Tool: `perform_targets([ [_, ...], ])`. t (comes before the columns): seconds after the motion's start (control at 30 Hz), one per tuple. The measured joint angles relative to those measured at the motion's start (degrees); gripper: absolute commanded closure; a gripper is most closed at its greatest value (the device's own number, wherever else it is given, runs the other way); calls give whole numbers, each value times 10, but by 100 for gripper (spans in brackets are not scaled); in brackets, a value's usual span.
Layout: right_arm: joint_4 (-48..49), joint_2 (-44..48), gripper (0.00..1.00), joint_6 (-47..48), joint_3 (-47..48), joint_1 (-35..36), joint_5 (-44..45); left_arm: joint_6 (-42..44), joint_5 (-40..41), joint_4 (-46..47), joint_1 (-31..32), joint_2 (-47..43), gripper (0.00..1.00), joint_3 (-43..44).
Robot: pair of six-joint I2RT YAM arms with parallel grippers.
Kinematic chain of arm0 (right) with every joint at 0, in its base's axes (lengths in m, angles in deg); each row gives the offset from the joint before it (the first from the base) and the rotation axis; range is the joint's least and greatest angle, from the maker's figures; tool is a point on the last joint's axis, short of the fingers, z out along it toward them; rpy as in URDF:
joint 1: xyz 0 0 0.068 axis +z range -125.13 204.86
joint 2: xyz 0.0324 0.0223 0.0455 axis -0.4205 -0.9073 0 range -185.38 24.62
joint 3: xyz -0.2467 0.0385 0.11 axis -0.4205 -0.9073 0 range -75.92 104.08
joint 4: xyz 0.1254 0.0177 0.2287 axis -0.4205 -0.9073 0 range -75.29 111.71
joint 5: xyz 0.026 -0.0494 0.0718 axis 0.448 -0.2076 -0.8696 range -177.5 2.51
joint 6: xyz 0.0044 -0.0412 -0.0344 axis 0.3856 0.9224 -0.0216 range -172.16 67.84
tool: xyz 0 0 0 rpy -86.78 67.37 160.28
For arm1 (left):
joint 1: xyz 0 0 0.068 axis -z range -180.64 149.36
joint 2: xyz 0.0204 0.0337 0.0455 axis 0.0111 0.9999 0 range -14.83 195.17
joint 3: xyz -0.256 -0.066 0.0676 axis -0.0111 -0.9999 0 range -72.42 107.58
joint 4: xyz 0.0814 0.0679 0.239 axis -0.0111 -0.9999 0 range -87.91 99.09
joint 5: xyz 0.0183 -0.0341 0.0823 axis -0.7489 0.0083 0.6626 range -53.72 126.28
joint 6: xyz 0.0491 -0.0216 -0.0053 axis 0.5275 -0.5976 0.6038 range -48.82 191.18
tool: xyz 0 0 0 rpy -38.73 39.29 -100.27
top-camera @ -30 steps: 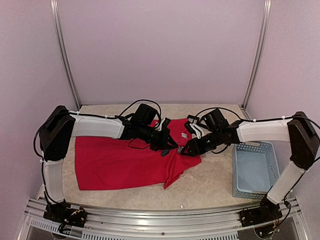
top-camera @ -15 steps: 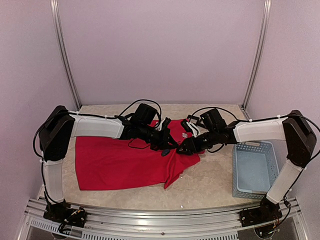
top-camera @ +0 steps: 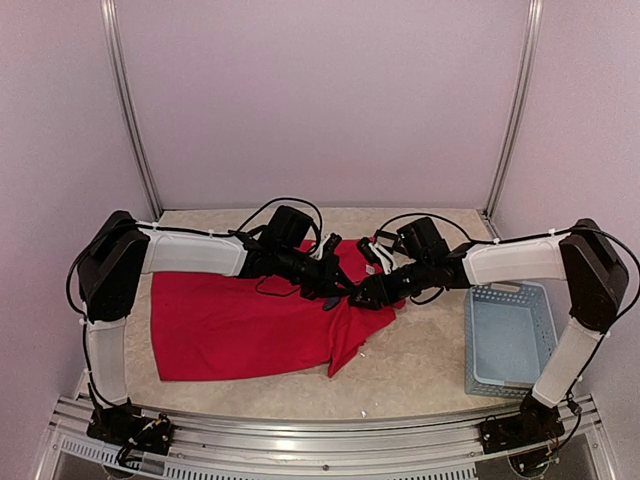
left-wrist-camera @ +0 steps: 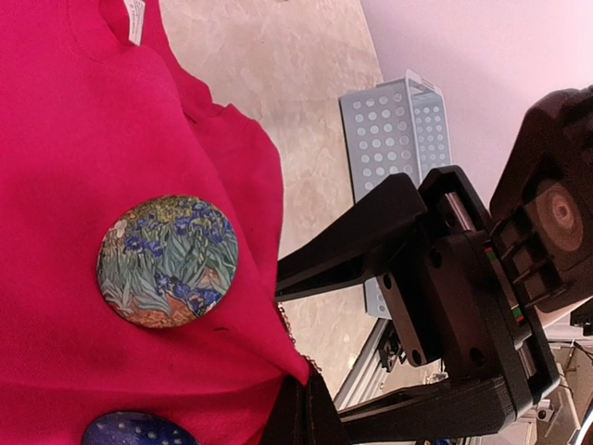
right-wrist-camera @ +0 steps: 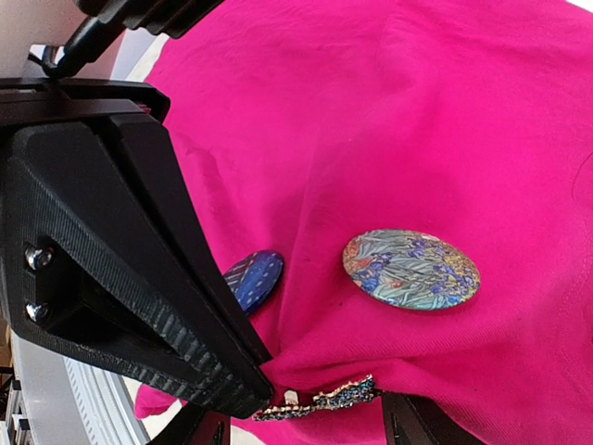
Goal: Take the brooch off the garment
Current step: Pick up the brooch from the flattened clothing.
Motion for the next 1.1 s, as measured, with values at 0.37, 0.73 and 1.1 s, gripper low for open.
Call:
perform_targets([
  [0.37,18,48,32,9,-28,1,35,-10,-4,17,-2,-8,100,-11],
  [0.73,-20,114,48,5,-30,7,122,-30,-2,21,-2,-8,100,-15],
  [1.1,-39,94,55,-16,-32,19,120,-49,-4,35,-5,-9,100,-16],
])
